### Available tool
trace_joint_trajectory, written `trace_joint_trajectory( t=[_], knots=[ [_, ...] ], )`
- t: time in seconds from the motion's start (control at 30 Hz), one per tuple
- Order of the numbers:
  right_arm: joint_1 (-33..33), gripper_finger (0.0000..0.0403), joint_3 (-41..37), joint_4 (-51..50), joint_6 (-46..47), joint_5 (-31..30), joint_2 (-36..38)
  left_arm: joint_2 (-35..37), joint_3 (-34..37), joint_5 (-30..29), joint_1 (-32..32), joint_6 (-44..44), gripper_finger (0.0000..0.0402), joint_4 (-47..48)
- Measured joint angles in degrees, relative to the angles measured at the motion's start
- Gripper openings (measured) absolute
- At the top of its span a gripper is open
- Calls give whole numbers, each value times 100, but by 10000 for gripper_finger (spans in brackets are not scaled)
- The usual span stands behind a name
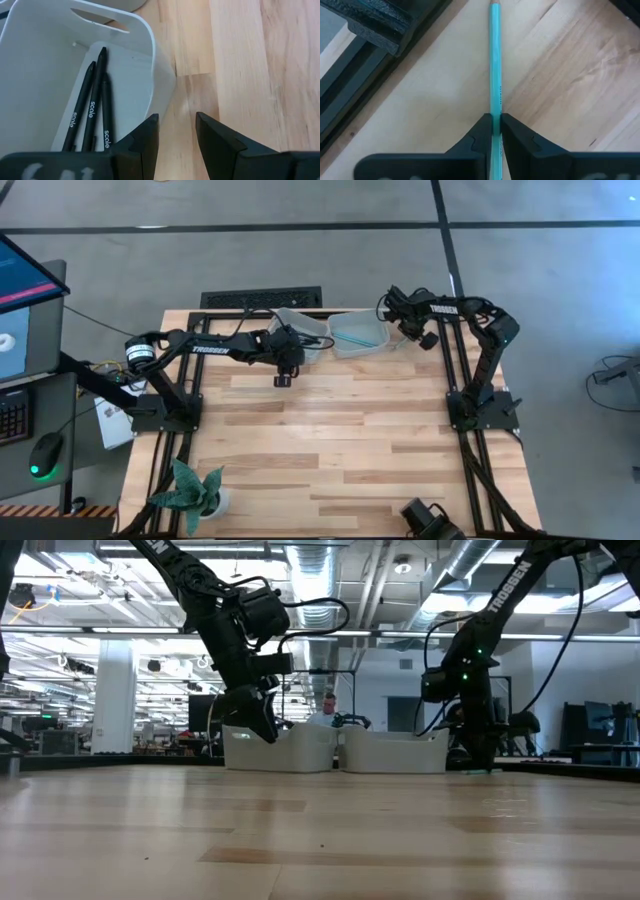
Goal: Sort pens & pencils
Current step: Put the light green pencil into the right gray bin
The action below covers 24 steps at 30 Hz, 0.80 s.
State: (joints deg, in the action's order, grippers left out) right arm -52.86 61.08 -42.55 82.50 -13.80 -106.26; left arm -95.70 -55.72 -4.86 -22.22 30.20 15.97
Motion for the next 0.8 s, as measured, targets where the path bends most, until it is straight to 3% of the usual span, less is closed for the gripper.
trace_joint_trajectory(
  t=[0.3, 0.8],
  knots=[
    [0, 82, -18, 11, -23, 0, 0, 0, 0, -1, -1, 0, 122, -26],
    [75, 83, -29, 85, -130, -97, -10, 0, 0, -2, -1, -96, 122, -26]
  ],
)
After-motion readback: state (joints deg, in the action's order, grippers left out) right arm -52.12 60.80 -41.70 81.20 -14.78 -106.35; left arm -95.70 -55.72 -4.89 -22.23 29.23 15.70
